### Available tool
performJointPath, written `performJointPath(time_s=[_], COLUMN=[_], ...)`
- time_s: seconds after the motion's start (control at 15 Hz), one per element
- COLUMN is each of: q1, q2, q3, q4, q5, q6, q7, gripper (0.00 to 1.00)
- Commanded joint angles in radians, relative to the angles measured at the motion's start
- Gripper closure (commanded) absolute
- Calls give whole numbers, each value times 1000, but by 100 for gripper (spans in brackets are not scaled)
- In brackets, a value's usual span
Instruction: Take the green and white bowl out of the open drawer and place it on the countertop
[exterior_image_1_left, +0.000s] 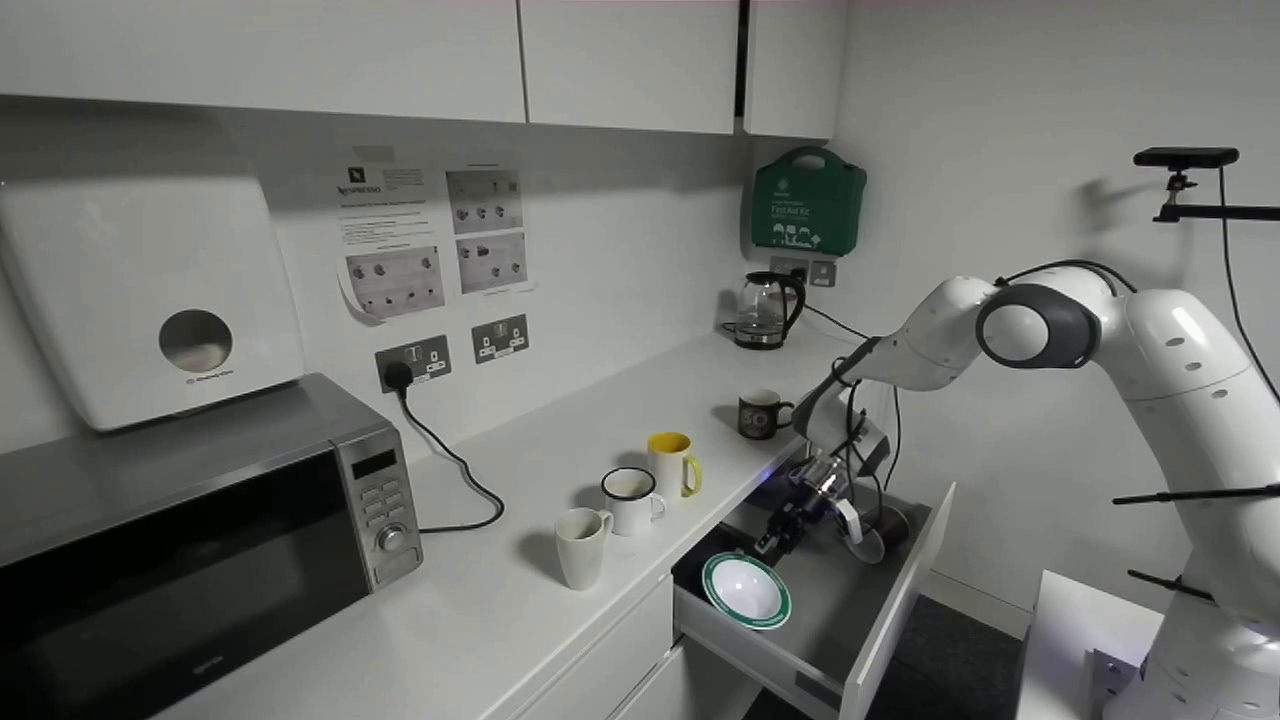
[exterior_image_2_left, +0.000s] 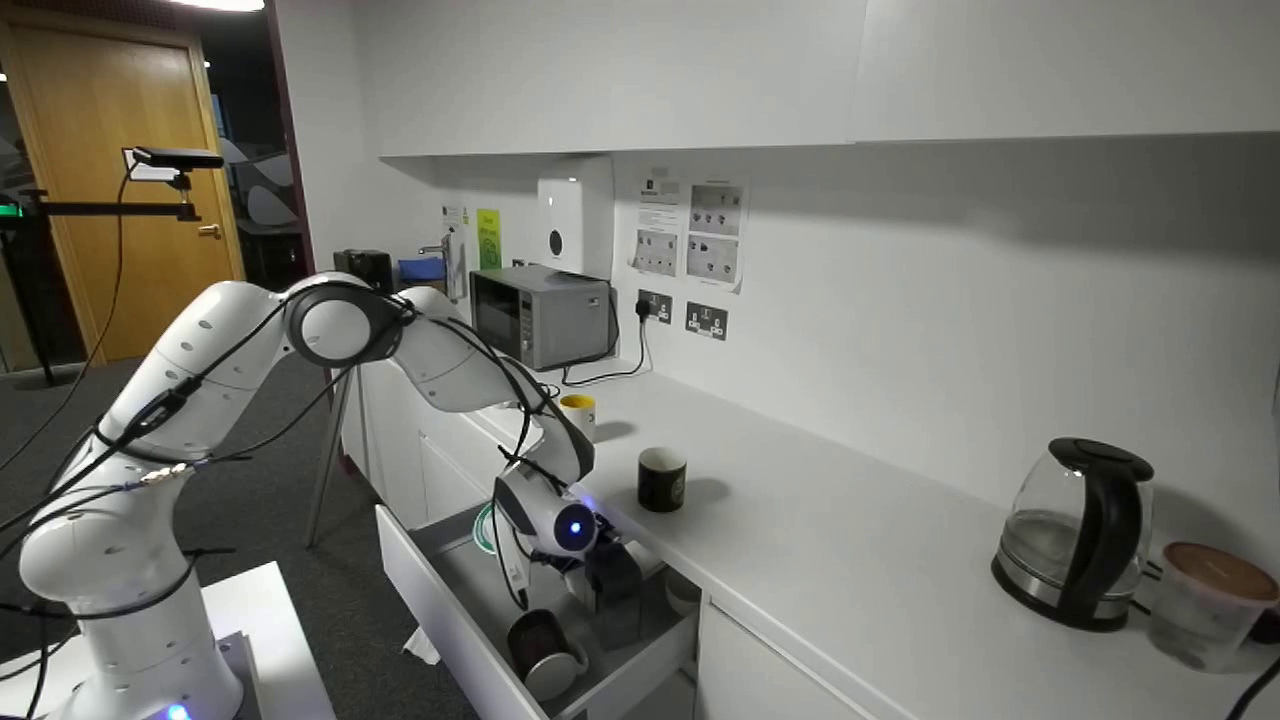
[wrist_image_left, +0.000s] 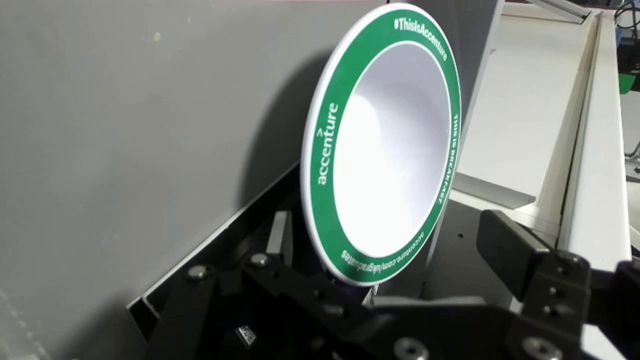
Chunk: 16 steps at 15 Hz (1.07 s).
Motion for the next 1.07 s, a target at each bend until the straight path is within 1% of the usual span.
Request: performJointPath(time_s=[0.0, 0.53, 1.0], q1=[5, 11, 0], q2=[3, 2, 4], q3=[9, 13, 17], q4=[10, 10, 16], q5=[10, 2, -26], q6=[12, 3, -49], q7=[-14, -15, -19], gripper=[0, 0, 0])
